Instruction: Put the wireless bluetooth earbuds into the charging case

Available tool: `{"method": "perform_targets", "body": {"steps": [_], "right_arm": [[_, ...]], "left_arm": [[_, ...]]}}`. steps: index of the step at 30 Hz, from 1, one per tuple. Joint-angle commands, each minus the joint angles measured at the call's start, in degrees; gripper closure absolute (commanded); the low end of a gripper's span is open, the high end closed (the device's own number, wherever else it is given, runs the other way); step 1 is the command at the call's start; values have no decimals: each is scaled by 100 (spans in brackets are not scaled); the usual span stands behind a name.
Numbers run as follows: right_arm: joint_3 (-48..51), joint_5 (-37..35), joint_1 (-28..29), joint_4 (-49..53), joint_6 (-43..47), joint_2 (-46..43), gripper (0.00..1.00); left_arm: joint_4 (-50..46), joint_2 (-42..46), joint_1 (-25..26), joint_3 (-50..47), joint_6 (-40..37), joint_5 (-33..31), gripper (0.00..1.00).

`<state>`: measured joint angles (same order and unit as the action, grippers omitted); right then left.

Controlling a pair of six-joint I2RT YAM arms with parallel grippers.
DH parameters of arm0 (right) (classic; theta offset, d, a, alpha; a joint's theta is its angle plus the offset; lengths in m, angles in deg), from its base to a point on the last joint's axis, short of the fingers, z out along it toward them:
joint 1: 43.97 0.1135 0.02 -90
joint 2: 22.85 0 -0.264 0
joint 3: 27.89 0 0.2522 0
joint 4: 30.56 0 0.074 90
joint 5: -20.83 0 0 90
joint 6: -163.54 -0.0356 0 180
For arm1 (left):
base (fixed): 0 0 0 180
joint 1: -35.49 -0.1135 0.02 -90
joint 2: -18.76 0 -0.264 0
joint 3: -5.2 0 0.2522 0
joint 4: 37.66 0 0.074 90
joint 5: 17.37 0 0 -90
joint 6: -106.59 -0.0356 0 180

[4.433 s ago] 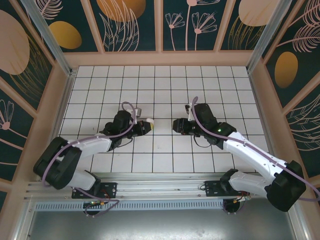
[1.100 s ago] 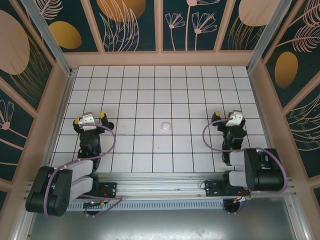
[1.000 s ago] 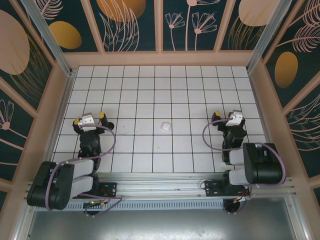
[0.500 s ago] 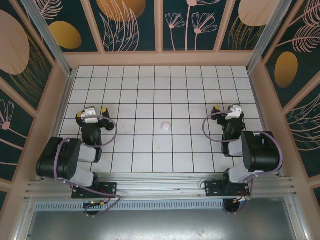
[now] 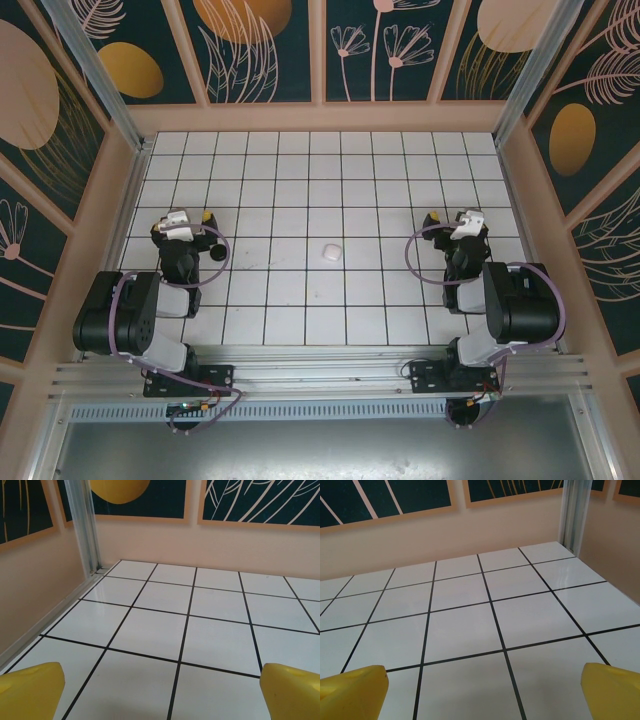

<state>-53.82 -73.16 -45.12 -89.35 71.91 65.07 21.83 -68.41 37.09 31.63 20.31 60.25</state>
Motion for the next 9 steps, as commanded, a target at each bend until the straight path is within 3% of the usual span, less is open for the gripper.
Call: {"method": "perform_targets", "body": {"steps": [1, 9], "right_arm": [[-36, 52, -42, -40, -66, 22, 1], [-51, 56, -40, -16, -71, 30, 1]], "left_arm": [[44, 10, -28, 45, 96, 96, 1], [33, 8, -23, 54, 97, 103, 1]]}}
